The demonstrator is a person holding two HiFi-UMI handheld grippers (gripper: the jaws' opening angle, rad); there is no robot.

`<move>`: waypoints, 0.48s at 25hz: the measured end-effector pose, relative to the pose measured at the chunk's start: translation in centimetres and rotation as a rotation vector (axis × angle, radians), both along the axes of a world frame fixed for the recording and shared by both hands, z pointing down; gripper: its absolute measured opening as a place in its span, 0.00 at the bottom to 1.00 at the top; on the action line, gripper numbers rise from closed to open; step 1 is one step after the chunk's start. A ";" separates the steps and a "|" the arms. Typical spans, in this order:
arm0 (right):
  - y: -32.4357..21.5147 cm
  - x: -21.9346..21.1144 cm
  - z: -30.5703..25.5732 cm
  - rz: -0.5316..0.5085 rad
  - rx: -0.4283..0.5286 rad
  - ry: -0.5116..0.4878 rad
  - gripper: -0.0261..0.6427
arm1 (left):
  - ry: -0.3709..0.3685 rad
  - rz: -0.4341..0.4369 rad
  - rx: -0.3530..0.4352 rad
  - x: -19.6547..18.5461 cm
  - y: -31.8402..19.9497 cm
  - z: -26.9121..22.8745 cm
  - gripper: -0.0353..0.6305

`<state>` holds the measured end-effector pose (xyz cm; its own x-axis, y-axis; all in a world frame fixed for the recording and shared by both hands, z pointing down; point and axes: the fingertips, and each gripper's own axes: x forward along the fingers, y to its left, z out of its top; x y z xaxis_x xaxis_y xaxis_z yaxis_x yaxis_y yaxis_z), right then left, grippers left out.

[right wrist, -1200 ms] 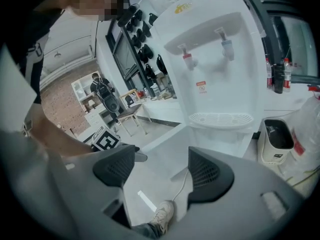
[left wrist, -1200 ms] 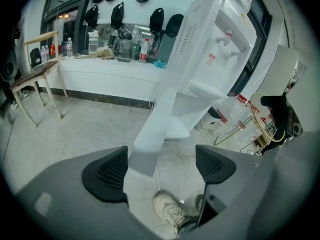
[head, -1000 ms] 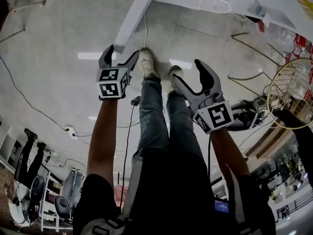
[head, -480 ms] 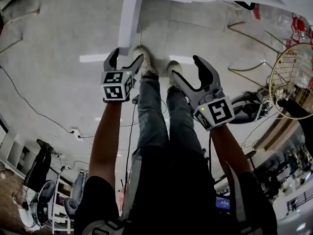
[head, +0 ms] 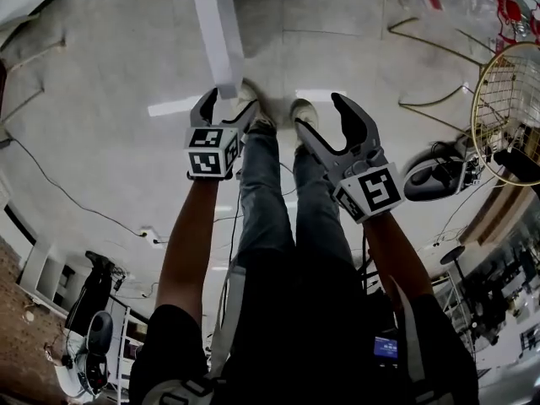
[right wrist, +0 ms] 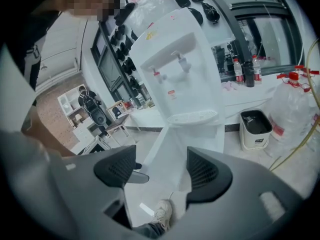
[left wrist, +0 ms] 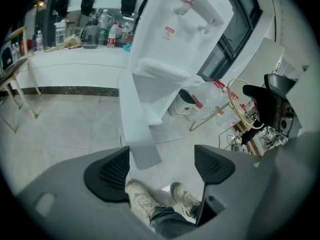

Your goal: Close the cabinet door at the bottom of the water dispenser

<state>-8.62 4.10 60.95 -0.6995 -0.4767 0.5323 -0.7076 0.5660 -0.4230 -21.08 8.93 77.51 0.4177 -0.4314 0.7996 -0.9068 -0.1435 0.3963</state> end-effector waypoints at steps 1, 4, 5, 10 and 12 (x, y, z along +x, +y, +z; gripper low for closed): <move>0.0 0.5 0.1 0.010 -0.001 0.002 0.51 | 0.002 0.012 -0.001 0.5 -0.1 0.0 0.68; 0.1 1.9 0.2 0.043 -0.006 0.006 0.51 | 0.009 0.050 -0.004 1.9 -0.2 0.0 0.67; 0.1 2.4 0.3 0.051 -0.007 0.007 0.51 | 0.011 0.060 -0.005 2.4 -0.3 0.0 0.67; 0.0 4.7 0.6 0.086 -0.011 0.007 0.50 | 0.017 0.107 -0.003 4.9 -0.8 -0.2 0.66; 0.0 5.3 0.7 0.098 -0.014 0.002 0.50 | 0.016 0.123 -0.001 5.7 -1.1 -0.2 0.66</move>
<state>-3.28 4.08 61.62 -0.6488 -0.5353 0.5409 -0.7602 0.4881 -0.4287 -15.41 7.80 77.33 0.4804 -0.3750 0.7928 -0.8758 -0.2531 0.4110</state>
